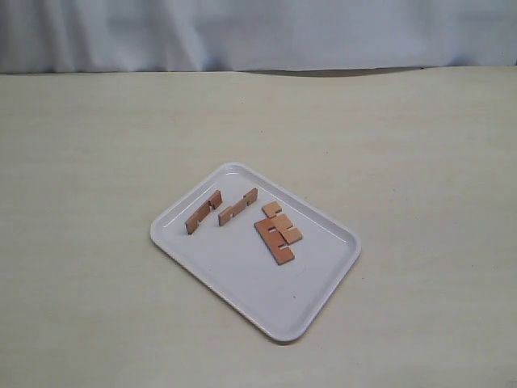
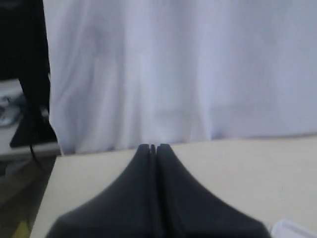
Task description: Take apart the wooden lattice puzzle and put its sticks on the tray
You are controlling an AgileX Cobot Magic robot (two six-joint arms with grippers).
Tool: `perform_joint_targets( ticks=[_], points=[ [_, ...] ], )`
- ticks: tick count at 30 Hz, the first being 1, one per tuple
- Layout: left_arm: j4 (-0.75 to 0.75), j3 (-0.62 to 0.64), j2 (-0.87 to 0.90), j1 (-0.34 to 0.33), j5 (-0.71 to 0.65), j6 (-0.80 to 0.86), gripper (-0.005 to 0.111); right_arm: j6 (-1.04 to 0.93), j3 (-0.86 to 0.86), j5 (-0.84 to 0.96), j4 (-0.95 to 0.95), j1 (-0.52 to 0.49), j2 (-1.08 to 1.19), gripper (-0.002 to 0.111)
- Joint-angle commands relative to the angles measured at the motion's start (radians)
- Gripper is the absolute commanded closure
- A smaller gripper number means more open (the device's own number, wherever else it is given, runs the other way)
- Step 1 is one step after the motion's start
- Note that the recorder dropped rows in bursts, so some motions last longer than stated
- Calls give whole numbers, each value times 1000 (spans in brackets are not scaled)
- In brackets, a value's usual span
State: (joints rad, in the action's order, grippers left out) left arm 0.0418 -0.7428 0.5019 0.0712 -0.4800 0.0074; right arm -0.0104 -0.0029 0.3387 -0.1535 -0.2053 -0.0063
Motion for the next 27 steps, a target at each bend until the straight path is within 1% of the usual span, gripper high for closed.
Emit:
perform_joint_targets(
  ticks=[1, 4, 10, 12, 18, 19, 21, 22, 23, 24, 25, 27],
  points=[
    [9, 157, -190, 5, 188, -16, 107, 0, 3, 0, 0, 2, 6, 102],
    [-1, 213, -300, 5, 276, -41, 107, 0, 3, 0, 0, 2, 6, 102],
    [2, 250, -483, 5, 314, -41, 107, 0, 3, 0, 0, 2, 6, 102],
    [9, 280, -502, 5, 351, -38, 107, 0, 3, 0, 0, 2, 6, 102],
    [2, 280, -502, 5, 348, -38, 107, 0, 3, 0, 0, 2, 6, 102],
    [-1, 280, -502, 5, 336, -38, 107, 0, 3, 0, 0, 2, 6, 102],
    [-42, 281, -502, 5, 266, -40, 107, 0, 3, 0, 0, 2, 6, 102],
    [-75, 303, -502, 5, 238, -40, 107, 0, 3, 0, 0, 2, 6, 102],
    [-91, 326, -502, 5, 238, -40, 107, 0, 3, 0, 0, 2, 6, 102],
    [-108, 377, -502, 5, 248, -40, 107, 0, 3, 0, 0, 2, 6, 102],
    [-110, 431, -502, 5, 275, -40, 107, 0, 3, 0, 0, 2, 6, 102],
    [-118, 579, -502, 5, 376, -43, 107, 0, 3, 0, 0, 2, 6, 102]
  ],
)
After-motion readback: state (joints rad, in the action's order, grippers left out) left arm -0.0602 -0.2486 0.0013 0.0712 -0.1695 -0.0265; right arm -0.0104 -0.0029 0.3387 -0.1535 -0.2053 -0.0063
